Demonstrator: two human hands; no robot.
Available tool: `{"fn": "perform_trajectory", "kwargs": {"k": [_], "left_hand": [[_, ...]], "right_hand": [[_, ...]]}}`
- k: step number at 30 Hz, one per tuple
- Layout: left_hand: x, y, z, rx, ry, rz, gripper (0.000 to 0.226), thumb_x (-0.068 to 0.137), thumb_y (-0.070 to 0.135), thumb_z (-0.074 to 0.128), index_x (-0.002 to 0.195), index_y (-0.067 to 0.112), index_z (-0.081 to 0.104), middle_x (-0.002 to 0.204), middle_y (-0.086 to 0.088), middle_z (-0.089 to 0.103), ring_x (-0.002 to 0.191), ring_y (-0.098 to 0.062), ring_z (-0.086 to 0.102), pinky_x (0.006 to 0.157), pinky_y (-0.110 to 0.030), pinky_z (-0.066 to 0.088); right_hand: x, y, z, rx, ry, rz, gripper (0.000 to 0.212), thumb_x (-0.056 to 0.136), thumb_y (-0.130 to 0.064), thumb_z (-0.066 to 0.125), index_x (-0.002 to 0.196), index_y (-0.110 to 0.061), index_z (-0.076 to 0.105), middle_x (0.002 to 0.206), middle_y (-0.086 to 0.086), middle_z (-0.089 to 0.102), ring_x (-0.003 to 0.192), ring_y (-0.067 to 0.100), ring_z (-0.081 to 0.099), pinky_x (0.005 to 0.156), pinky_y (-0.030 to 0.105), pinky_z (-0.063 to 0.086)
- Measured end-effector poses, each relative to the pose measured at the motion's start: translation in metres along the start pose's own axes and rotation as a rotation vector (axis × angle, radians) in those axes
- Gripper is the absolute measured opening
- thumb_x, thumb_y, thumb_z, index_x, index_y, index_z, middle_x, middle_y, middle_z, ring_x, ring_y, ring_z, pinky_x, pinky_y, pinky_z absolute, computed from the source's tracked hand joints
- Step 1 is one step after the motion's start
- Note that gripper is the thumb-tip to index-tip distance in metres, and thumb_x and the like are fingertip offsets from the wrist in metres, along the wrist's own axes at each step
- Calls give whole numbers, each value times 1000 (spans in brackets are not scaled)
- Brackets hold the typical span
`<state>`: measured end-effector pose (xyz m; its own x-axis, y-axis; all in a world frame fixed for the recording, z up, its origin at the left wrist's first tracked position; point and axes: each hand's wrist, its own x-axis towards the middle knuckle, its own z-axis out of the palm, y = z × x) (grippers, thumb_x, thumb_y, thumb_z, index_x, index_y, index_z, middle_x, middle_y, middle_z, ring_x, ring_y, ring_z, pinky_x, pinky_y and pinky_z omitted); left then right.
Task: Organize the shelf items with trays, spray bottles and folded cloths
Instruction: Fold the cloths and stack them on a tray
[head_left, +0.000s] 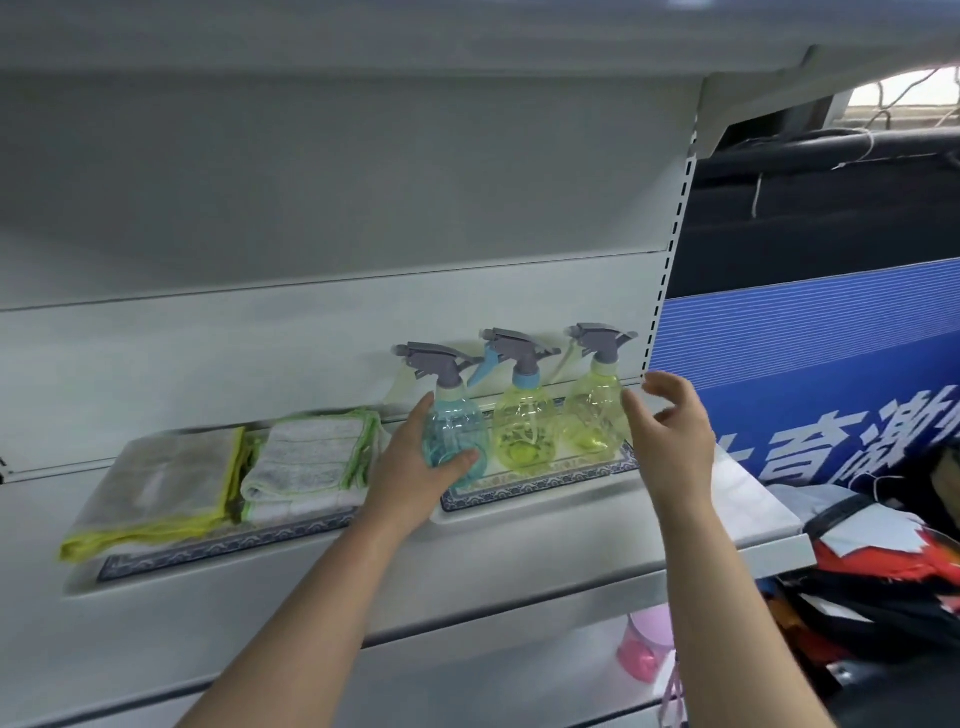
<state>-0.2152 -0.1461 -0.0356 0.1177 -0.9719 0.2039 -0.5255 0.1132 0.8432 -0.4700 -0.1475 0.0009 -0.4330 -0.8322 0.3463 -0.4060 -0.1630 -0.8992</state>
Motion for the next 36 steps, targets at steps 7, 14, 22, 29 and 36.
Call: {"fn": "perform_trajectory", "kwargs": {"k": [7, 14, 22, 29, 36], "left_hand": [[1, -2, 1, 48, 11, 11, 90, 83, 40, 78, 155, 31, 25, 152, 3, 41, 133, -9, 41, 104, -26, 33], [3, -7, 3, 92, 57, 11, 89, 79, 41, 80, 153, 29, 31, 146, -3, 43, 134, -19, 44, 108, -31, 36], [2, -5, 5, 133, 77, 13, 87, 81, 44, 78, 153, 30, 30, 147, -3, 42, 133, -19, 44, 105, -32, 36], [-1, -2, 3, 153, 69, 20, 95, 80, 51, 76, 155, 31, 22, 149, -2, 41, 137, -20, 42, 111, -42, 38], [-4, 2, 3, 149, 68, 6, 110, 76, 56, 76, 158, 30, 8, 154, 0, 38, 141, -22, 37, 114, -47, 34]], "right_hand": [[-41, -26, 52, -153, -153, -93, 46, 93, -46, 61, 130, -17, 60, 127, -3, 60, 116, 16, 55, 85, 20, 36], [-41, -29, 79, -467, -248, -109, 76, 85, -54, 68, 145, -18, 38, 137, 9, 46, 108, 33, 62, 76, 40, 50], [-25, -24, 74, -419, -357, -100, 76, 85, -44, 73, 147, -17, 38, 144, 10, 44, 115, 32, 59, 85, 41, 50], [-39, -27, 61, -410, -308, -64, 67, 87, -45, 70, 138, -7, 49, 140, 11, 43, 114, 30, 57, 88, 35, 44], [-15, -11, 20, -321, -41, 44, 90, 88, -44, 69, 156, -14, 18, 153, 14, 29, 114, 32, 54, 94, 40, 45]]}}
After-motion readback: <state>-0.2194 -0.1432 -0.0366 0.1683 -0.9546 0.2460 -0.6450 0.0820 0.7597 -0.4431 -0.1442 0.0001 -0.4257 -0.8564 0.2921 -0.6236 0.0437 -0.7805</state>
